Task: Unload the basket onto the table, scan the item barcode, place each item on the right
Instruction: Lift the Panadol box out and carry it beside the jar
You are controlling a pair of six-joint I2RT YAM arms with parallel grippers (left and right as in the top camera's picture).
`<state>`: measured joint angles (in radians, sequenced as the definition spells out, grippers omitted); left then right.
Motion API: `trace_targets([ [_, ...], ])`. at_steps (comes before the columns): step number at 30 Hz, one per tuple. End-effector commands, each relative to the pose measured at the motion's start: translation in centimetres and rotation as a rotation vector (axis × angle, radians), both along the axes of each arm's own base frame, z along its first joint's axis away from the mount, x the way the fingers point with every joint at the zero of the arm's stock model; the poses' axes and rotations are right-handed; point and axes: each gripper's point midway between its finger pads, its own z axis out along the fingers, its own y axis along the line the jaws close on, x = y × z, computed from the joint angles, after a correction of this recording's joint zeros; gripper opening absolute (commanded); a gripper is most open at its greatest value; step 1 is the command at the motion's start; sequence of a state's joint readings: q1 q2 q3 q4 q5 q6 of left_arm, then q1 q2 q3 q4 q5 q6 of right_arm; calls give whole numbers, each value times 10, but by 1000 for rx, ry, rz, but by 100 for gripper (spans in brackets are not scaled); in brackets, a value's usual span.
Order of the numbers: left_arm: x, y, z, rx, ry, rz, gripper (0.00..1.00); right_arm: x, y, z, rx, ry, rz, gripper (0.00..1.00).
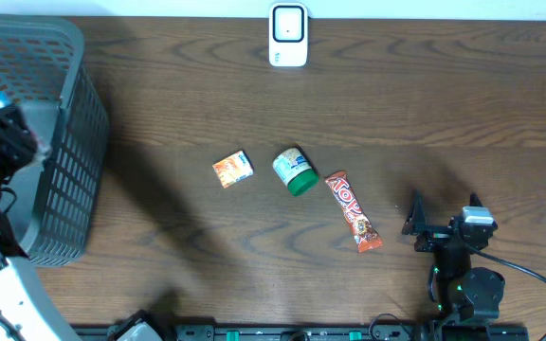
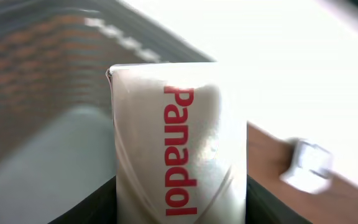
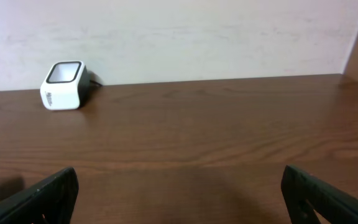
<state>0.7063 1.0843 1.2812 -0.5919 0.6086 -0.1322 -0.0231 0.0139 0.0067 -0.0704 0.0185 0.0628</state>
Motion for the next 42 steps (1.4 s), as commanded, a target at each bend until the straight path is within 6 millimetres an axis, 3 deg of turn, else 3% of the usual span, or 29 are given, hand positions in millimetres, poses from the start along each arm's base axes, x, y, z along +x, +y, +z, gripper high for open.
trace_targets([
  [1, 0, -62, 19, -171, -88, -268, 56, 0, 2, 0, -12, -1, 6, 99],
  [11, -10, -153, -10, -269, 65, -549, 56, 0, 2, 0, -12, -1, 6, 99],
  [23, -20, -262, -51, -173, 261, -842, 56, 0, 2, 0, -12, -1, 6, 99],
  [29, -14, -290, -86, -92, 385, -876, 56, 0, 2, 0, -12, -1, 6, 99],
  [37, -6, -327, -156, 71, 599, -865, 56, 0, 2, 0, -12, -1, 6, 99],
  [42, -5, -344, -181, 168, 649, -859, 56, 0, 2, 0, -12, -1, 6, 99],
])
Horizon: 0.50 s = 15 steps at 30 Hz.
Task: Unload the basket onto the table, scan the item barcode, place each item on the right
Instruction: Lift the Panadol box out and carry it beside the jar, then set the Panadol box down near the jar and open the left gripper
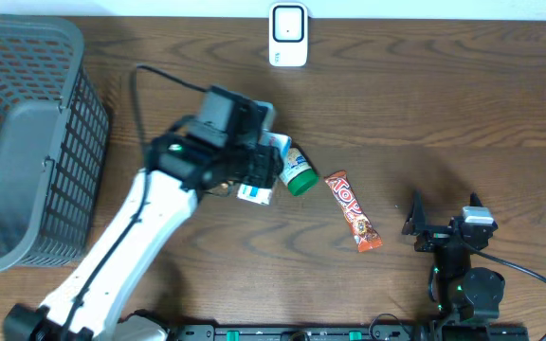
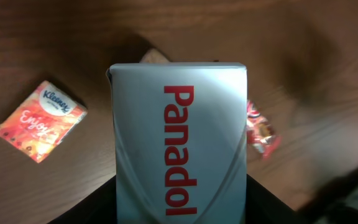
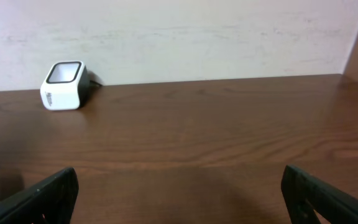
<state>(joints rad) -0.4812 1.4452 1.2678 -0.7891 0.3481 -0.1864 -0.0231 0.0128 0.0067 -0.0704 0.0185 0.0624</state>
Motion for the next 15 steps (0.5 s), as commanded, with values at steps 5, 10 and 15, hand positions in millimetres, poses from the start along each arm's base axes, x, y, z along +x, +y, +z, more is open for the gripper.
trace_targets([
  [5, -6, -13, -29, 154, -4, 6, 56, 0, 2, 0, -12, 0, 6, 99],
  [10, -23, -44, -38, 163, -8, -89, 56, 0, 2, 0, -12, 0, 6, 99],
  [15, -22, -58, -52, 256, -78, -88, 56, 0, 2, 0, -12, 0, 6, 99],
])
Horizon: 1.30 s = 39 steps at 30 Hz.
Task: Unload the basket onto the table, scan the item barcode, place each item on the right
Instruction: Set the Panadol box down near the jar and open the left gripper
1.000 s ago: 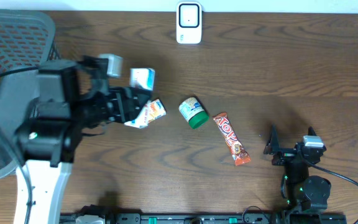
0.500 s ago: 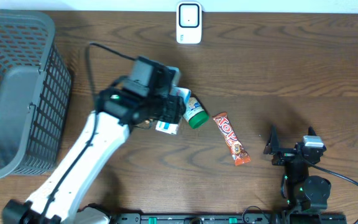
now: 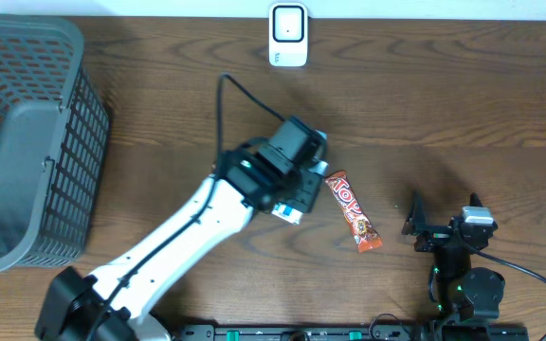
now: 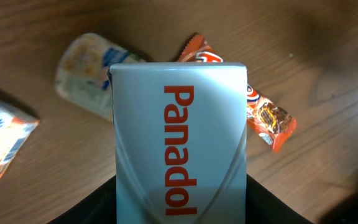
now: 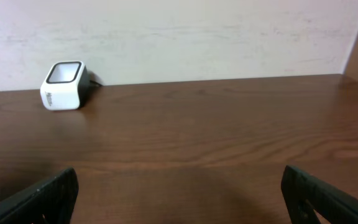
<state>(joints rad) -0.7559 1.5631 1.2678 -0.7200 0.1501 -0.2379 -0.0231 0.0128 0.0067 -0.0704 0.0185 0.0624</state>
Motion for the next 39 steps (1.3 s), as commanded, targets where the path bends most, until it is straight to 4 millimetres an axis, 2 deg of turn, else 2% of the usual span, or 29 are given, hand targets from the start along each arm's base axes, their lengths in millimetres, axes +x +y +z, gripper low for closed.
trace_targets([
  [1, 8, 8, -18, 134, -69, 57, 56, 0, 2, 0, -12, 0, 6, 99],
  [7, 27, 22, -49, 365, -182, 89, 56, 0, -2, 0, -14, -3, -13, 99],
  [13, 36, 35, -75, 554, -243, 67, 55, 0, -2, 0, -13, -3, -12, 99],
  [16, 38, 38, -71, 630, -317, 64, 55, 0, -2, 0, -13, -3, -12, 99],
  [21, 32, 30, -57, 697, -428, 38, 55, 0, 0, 0, -8, -2, -1, 99],
  [28, 25, 28, -44, 780, -526, 10, 55, 0, 2, 0, 233, -9, -8, 99],
  [31, 24, 27, -44, 779, -526, 9, 56, 0, 2, 0, 254, -13, -10, 99],
  [34, 26, 28, -42, 786, -538, 16, 55, 0, 13, 1, 259, -6, 53, 99],
  [39, 29, 29, -43, 809, -557, 22, 55, -6, 50, 15, 324, -8, 271, 99],
])
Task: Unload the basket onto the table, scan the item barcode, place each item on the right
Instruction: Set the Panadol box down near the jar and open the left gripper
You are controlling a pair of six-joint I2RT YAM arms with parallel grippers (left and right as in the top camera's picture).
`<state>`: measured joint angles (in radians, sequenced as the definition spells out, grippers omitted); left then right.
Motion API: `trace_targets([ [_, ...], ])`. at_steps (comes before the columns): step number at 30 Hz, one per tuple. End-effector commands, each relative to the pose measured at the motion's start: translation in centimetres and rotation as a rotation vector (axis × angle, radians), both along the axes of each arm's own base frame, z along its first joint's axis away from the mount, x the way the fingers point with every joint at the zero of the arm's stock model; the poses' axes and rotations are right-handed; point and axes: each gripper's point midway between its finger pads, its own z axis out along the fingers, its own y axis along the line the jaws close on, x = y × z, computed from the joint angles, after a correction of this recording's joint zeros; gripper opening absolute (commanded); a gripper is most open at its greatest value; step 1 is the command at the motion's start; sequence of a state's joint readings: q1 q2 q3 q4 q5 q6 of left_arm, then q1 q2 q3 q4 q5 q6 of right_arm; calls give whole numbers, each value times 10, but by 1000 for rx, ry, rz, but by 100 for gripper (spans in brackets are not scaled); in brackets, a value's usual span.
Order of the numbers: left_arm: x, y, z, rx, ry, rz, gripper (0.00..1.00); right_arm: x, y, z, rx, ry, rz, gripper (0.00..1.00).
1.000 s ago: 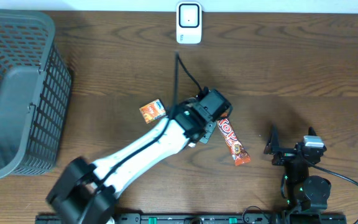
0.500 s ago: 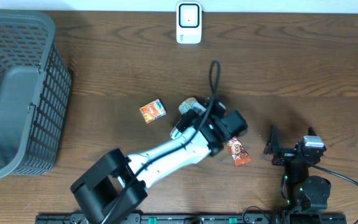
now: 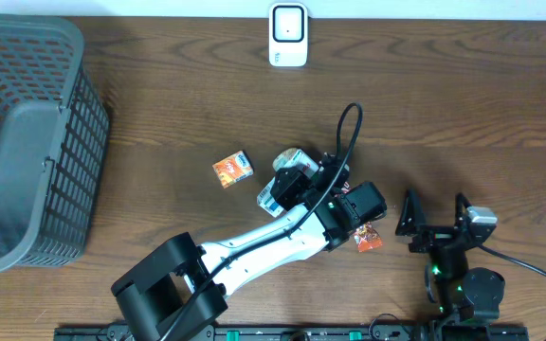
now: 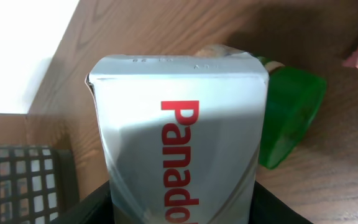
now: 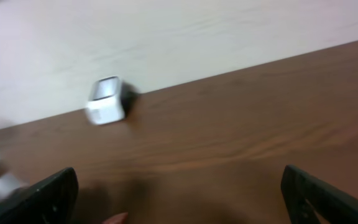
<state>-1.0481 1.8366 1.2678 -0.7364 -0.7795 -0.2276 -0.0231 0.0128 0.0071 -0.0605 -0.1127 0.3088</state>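
My left gripper [image 3: 287, 189] is shut on a grey-white Panadol box [image 3: 270, 198] at the middle of the table and points left. In the left wrist view the Panadol box [image 4: 179, 137] fills the centre between the left gripper's [image 4: 182, 208] black fingers. No barcode shows on the face toward the camera. The white scanner [image 3: 288, 35] stands at the far edge, well away from the box. The scanner [image 5: 106, 108] is blurred in the right wrist view. My right gripper [image 3: 433, 215] is open and empty at the near right.
A green-capped bottle [image 3: 299, 157] lies just behind the box, its green cap [image 4: 289, 118] beside it. An orange tissue pack [image 3: 233, 169] is to the left. A candy bar [image 3: 369, 242] is mostly hidden under my left wrist. A grey basket [image 3: 27, 142] fills the far left.
The left arm has turned: its wrist now lies over the candy bar and the gripper points left, the box lying left of the bottle. The right gripper has shifted slightly, its view blurred.
The left gripper first held the Panadol box over the basket at the far left. Then it held it above the tissue pack and bottle, then over the bottle and candy bar. Now it holds it beside the bottle, facing the basket. The right gripper stayed open throughout.
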Motion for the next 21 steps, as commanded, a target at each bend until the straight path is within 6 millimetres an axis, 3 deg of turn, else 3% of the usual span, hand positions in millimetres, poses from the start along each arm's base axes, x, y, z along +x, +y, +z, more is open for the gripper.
trace_targets([
  [1, 3, 6, -1, 54, -29, 4, 55, -8, 32, 17, 84, -25, 182, 99],
  [5, 1, 5, -14, 94, -7, -11, 56, -11, 27, 26, 88, -5, 156, 99],
  [8, 0, 5, -27, 141, 17, -27, 55, -20, -5, 25, 74, 101, -23, 99],
  [13, 0, 5, -40, 162, 30, -27, 56, -54, -53, 32, -109, 234, -276, 99],
  [17, 4, -3, -40, 124, 8, -27, 56, -58, -50, 51, -96, 198, -262, 99],
  [21, 5, -7, -41, 111, 11, -41, 56, -59, -49, 50, -100, 202, -257, 99],
])
